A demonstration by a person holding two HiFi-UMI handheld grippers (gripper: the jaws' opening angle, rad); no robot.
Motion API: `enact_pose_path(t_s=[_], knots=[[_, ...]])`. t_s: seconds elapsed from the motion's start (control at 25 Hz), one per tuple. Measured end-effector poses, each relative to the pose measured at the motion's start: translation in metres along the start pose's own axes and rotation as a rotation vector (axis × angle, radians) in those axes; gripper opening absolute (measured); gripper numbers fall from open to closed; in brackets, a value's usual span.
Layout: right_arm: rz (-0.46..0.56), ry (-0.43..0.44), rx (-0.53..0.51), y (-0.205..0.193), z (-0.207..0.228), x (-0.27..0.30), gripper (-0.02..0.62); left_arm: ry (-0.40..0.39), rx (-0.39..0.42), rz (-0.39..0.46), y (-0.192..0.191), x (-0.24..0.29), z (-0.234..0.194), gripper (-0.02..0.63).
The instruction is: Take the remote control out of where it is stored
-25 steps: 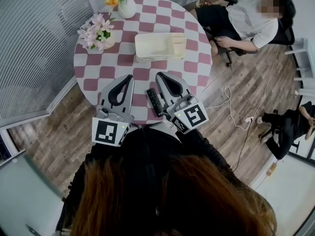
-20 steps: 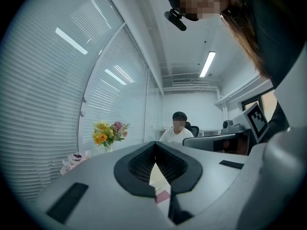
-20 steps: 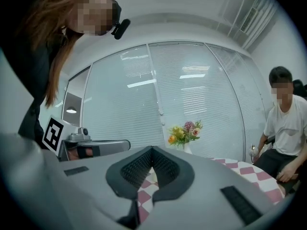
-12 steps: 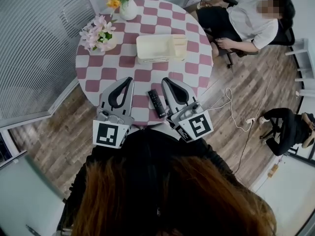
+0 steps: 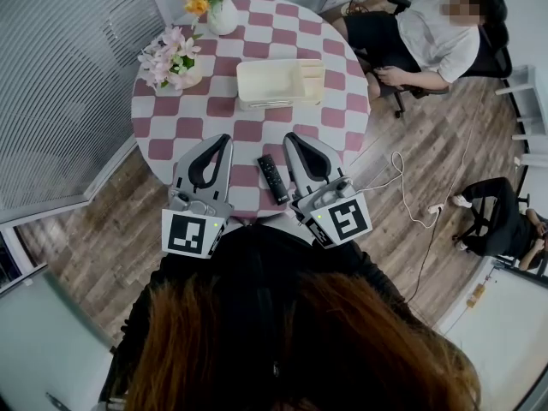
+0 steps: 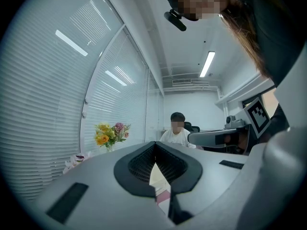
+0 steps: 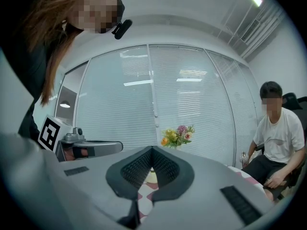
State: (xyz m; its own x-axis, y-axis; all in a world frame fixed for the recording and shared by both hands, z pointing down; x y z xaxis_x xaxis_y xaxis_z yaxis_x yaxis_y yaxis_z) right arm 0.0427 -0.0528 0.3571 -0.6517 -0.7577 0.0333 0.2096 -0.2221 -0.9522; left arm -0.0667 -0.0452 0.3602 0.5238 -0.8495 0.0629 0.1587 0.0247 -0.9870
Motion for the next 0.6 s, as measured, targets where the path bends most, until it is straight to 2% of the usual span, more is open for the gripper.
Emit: enact_pose_path(t_s=[0.6], knots=[[0.013, -0.029, 0.025, 0.0045, 0.0026, -0.0022, 0.014, -0.010, 0.003, -0.034, -0.0057, -0.0039, 0.0028, 0.009]])
Point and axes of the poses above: the fingertips, and each gripper's own axes: x forward along the fingers, z to its right, y out of its top, the point moved 1 cm from there along -x, backward along the fingers, and after that the axes turned 11 degrees about x, right-handed, at the moved point
